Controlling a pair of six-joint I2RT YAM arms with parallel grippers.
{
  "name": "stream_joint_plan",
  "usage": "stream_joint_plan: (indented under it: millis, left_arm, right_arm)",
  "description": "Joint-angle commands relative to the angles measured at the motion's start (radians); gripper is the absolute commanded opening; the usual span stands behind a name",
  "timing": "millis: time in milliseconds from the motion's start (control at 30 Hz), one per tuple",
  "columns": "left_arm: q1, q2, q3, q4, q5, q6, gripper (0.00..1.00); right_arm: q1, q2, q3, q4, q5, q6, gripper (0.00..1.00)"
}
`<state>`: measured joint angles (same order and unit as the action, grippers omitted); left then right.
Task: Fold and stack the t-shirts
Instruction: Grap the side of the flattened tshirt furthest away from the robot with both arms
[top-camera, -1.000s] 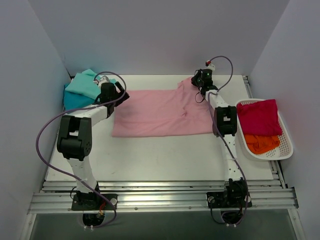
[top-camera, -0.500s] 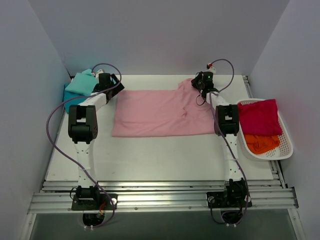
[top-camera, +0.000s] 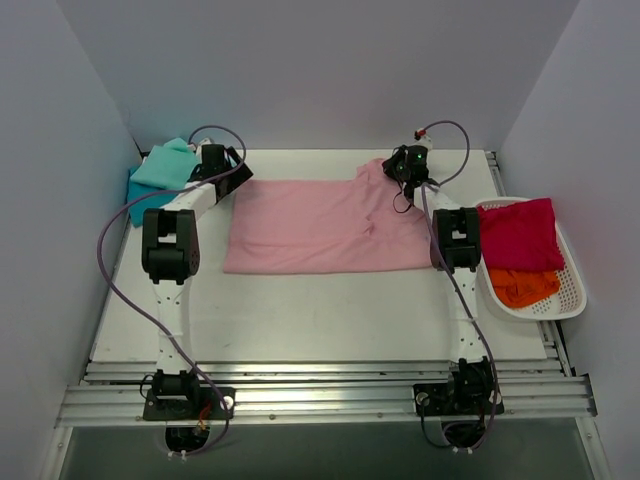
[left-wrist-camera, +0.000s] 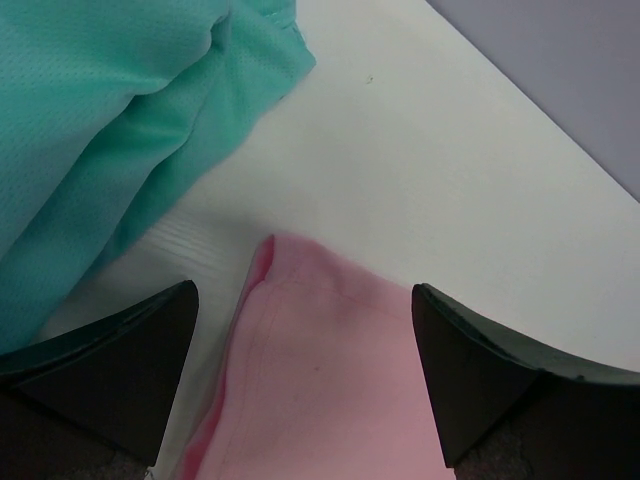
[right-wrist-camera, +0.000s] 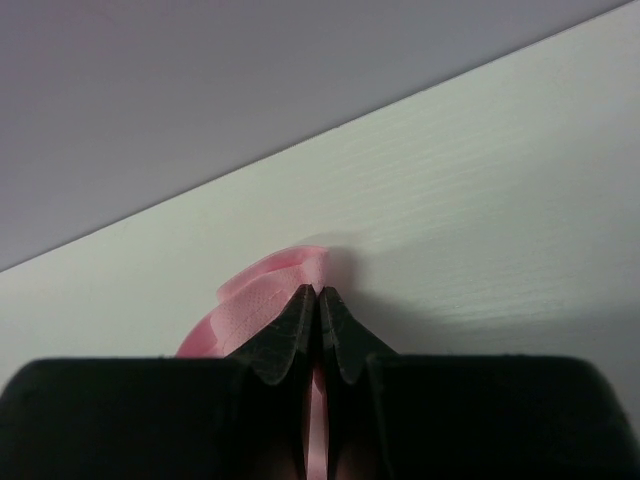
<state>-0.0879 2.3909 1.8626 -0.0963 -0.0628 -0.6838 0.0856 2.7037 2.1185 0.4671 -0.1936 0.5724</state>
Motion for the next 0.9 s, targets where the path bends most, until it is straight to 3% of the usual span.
stream_joint_plan:
  millis: [0,300,333,400,500,533,567,667,867]
  left_arm:
    - [-0.015,0.06,0.085,-0.049,0.005,-0.003,0.98]
    - [-0.038,0.129,0.219,-0.111,-0.011,-0.005,0.98]
    - [-0.038,0.129,0.218,-0.109,-0.011,-0.006,0.88]
    - [-0.039,0.125,0.205,-0.1,-0.012,-0.01,0.81]
    - [-0.041,0.12,0.195,-0.095,-0.02,-0.008,0.57]
    - [-0.041,0.12,0.196,-0.097,-0.022,-0.005,0.43]
    - [-0.042,0.12,0.198,-0.102,-0.031,-0.005,0.37]
    - [-0.042,0.123,0.21,-0.118,-0.038,-0.002,0.26]
    - [-0.042,0.119,0.233,-0.144,-0.055,0.016,0.14]
  right_arm:
    - [-0.003,-0.048,-0.015,0.001,-0.026,0.003,0.0]
    - [-0.01,-0.051,-0.017,0.001,-0.027,0.0,0.0]
    - [-0.012,-0.051,-0.02,0.001,-0.026,-0.002,0.0]
    - [-0.012,-0.048,-0.02,0.001,-0.026,0.0,0.0]
    - [-0.014,-0.045,-0.017,0.002,-0.029,0.003,0.0]
    - [-0.015,-0.044,-0.015,0.004,-0.029,0.003,0.0]
    - [-0.014,-0.042,-0.015,0.004,-0.029,0.004,0.0]
    - [-0.014,-0.038,-0.008,0.005,-0.033,0.007,0.0]
    - [-0.014,-0.051,-0.002,0.013,-0.03,0.003,0.0]
